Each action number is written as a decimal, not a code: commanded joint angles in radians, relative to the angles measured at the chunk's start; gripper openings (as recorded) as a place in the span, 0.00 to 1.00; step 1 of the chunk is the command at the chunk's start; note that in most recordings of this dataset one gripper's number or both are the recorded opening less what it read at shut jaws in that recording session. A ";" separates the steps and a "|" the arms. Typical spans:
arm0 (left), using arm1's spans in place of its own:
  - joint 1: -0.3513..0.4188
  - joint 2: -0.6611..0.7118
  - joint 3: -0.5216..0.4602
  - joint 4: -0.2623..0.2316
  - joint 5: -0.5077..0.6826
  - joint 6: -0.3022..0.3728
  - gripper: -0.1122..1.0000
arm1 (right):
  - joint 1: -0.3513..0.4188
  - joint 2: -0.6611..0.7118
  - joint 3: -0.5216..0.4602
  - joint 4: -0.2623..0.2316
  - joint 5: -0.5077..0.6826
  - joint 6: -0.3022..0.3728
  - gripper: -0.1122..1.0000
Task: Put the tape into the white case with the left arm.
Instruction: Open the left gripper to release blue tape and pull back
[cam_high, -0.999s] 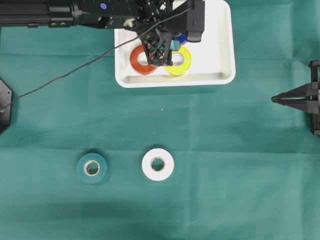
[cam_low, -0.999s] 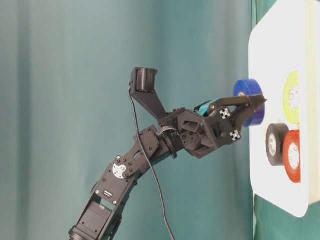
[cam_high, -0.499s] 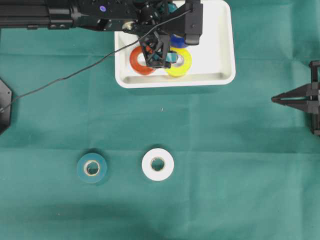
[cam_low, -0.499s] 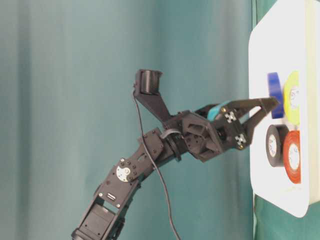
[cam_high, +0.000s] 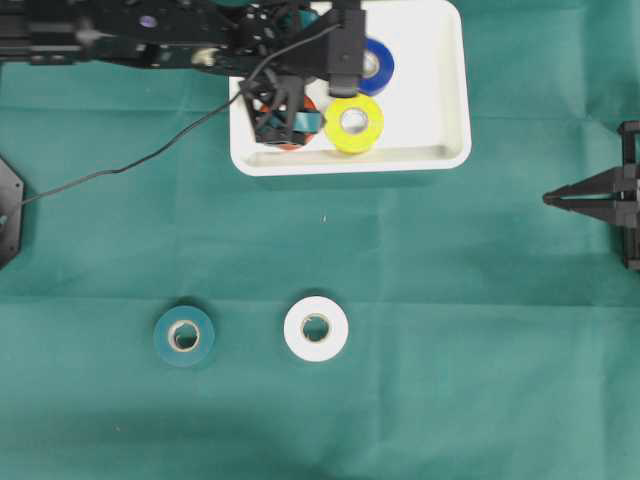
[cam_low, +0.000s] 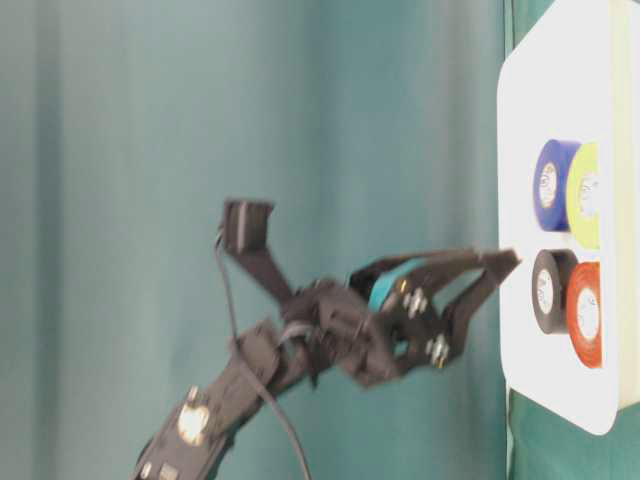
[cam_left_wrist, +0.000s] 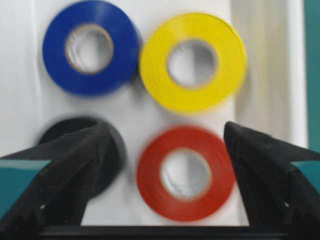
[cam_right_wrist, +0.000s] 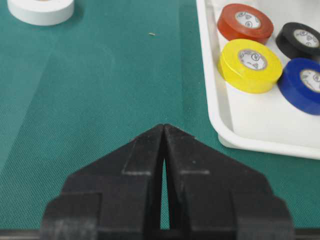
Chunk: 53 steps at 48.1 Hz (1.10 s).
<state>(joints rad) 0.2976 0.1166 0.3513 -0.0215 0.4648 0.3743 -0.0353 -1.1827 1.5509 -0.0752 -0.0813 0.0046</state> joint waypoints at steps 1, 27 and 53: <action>-0.012 -0.084 0.034 -0.003 -0.017 -0.011 0.96 | 0.000 0.006 -0.011 0.000 -0.008 0.000 0.02; -0.083 -0.334 0.273 -0.005 -0.043 -0.094 0.96 | 0.000 0.006 -0.012 0.000 -0.006 0.000 0.02; -0.170 -0.568 0.468 -0.006 -0.106 -0.161 0.96 | -0.002 0.006 -0.014 0.000 -0.006 0.000 0.02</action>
<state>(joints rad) 0.1381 -0.4126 0.8145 -0.0245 0.3682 0.2347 -0.0353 -1.1842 1.5509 -0.0752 -0.0813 0.0046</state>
